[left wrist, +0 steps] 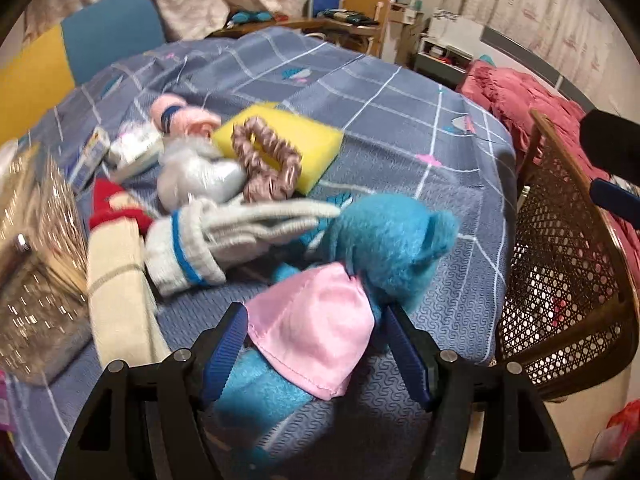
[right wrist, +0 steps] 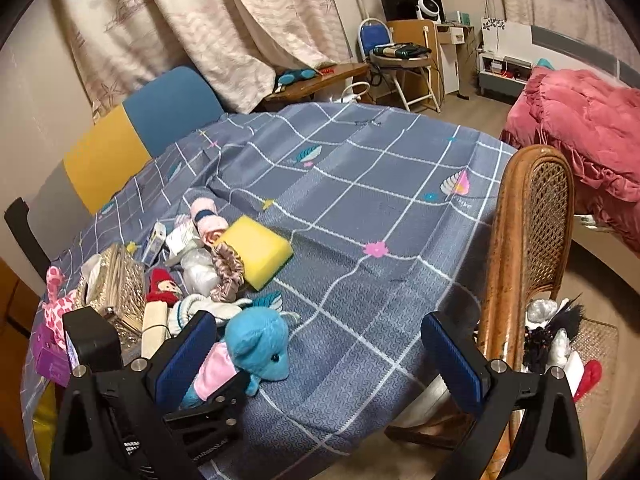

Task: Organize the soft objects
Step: 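Grasp the blue elephant with the left tool while the right tool reaches the beige roll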

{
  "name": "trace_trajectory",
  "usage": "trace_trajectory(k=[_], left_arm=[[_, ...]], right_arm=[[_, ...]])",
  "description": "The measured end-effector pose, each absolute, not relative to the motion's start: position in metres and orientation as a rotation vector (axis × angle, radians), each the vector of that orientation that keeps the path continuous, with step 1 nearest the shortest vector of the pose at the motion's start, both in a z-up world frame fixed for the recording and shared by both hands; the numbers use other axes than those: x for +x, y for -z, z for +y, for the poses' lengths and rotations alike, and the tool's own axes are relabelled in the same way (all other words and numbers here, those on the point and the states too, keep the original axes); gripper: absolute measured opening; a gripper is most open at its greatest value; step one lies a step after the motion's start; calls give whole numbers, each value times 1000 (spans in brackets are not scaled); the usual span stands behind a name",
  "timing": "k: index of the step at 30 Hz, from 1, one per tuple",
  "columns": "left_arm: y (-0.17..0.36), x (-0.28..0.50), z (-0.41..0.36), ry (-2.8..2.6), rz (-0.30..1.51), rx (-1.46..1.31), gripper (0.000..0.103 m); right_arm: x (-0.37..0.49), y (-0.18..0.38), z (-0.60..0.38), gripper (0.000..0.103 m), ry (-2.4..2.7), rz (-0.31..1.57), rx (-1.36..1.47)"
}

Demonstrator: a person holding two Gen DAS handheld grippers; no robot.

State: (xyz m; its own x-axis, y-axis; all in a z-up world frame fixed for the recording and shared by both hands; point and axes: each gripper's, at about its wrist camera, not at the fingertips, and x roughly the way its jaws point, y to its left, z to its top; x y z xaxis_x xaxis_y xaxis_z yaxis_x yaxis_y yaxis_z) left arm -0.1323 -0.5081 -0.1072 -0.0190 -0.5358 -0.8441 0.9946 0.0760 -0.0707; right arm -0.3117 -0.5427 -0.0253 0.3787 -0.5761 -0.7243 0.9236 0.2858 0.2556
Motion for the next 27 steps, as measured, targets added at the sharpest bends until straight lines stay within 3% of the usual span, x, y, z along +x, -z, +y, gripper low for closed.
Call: trace_trajectory(k=[1,7,18,25,27], left_arm=[[110,-133,-507,1380,876,695,56],[119,-147,-494,1344,818,723,35],[109,-126,-431,1312,906,545,31],[101,-92,-367,1201,929,403,31],[102,-79,-349,1151,940,369,31]], right_arm=[[-311,27,-543,103,1077,568,732],[-310,34,-546,103,1084,591,735],[-280,42,-544,103,1022,635,716],[-216,35,-527,103,842,638,636],[-194,37,-522,97,799,653,617]])
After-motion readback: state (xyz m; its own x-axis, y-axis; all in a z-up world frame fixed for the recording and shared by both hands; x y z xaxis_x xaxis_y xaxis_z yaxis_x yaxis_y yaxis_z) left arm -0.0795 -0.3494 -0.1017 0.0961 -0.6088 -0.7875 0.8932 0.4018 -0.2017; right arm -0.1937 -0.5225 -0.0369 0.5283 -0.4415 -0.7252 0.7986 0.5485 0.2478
